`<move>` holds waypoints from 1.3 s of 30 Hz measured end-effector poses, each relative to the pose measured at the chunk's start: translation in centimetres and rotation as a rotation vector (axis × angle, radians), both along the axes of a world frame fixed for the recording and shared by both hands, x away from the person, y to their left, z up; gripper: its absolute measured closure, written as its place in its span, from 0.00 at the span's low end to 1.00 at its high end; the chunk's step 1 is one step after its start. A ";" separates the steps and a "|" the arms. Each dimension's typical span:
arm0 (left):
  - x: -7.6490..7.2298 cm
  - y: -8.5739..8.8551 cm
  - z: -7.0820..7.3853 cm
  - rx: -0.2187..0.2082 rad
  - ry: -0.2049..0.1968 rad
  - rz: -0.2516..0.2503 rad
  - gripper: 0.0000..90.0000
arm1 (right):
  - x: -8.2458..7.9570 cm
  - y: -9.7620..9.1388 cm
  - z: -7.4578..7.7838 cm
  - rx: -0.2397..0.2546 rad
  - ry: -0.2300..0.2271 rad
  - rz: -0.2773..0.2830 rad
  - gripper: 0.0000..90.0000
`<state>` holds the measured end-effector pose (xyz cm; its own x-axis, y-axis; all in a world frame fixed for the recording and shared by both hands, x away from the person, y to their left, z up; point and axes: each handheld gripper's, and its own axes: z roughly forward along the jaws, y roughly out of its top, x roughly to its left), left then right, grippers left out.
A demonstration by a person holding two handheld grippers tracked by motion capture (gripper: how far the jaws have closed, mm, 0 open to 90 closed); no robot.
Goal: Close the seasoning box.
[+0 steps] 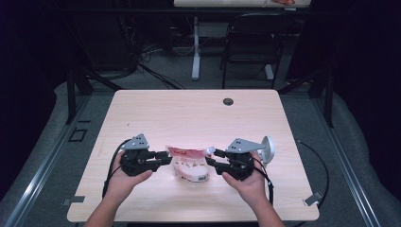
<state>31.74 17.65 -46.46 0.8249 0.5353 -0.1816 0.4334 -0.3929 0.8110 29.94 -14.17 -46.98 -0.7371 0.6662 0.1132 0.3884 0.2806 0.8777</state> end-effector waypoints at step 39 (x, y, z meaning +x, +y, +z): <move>2.0 -3.9 0.4 0.057 -0.088 -0.007 1.00 | 1.1 -1.6 0.3 -0.062 -0.031 -0.090 0.69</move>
